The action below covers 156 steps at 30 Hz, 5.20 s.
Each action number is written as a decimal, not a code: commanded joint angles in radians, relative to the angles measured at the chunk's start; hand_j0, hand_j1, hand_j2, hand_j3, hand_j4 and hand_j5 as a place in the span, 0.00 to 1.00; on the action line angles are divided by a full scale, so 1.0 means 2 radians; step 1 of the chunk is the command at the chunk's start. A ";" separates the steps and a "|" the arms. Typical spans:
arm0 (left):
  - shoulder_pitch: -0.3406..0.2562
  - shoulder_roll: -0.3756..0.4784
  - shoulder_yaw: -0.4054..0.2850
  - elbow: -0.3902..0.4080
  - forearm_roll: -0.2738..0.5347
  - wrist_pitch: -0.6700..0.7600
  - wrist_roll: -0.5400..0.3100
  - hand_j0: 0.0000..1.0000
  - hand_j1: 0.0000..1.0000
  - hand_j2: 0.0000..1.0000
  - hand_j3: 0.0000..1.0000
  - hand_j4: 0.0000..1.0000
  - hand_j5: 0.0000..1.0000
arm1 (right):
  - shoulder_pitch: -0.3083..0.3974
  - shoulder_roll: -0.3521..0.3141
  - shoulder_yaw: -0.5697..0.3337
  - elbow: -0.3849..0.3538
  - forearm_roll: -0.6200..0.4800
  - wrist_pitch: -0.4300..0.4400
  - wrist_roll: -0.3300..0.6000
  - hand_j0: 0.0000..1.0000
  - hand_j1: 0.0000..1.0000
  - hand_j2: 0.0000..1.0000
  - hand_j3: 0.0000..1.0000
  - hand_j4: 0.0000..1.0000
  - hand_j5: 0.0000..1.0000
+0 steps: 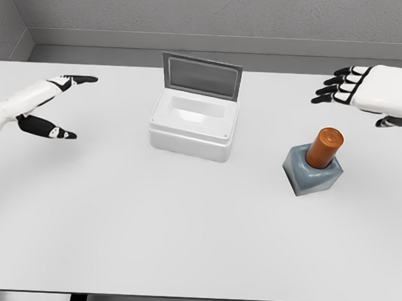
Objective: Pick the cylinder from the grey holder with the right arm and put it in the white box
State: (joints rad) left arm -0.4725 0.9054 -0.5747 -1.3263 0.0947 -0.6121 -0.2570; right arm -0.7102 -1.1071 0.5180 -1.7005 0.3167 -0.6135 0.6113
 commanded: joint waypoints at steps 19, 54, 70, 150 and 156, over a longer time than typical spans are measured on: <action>-0.064 0.004 -0.212 0.022 0.306 0.001 -0.011 1.00 1.00 1.00 1.00 1.00 1.00 | 0.002 0.024 0.071 -0.004 0.020 0.001 0.000 1.00 1.00 1.00 1.00 1.00 1.00; -0.062 0.003 -0.274 0.046 0.270 0.001 -0.004 1.00 1.00 1.00 1.00 1.00 1.00 | 0.005 0.035 0.085 0.010 0.035 0.001 0.000 0.52 0.52 0.52 0.52 0.52 0.52; -0.064 0.003 -0.280 0.041 0.262 0.001 -0.004 1.00 1.00 1.00 1.00 1.00 1.00 | -0.035 0.048 0.076 0.011 0.028 0.001 0.000 0.32 0.32 0.32 0.32 0.32 0.32; -0.117 -0.011 -0.291 0.043 0.277 0.001 -0.001 1.00 1.00 1.00 1.00 1.00 1.00 | -0.074 0.221 -0.020 0.128 0.033 0.001 0.000 1.00 1.00 1.00 1.00 1.00 1.00; -0.213 -0.097 -0.284 0.103 0.316 0.001 -0.002 1.00 1.00 1.00 1.00 1.00 1.00 | -0.008 0.150 -0.072 0.128 0.033 0.001 0.000 1.00 1.00 1.00 1.00 1.00 1.00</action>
State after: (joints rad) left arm -0.9112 0.7742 -1.1478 -1.1732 0.7013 -0.6111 -0.2606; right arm -0.7026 -0.7655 0.4386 -1.4473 0.3923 -0.6155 0.6118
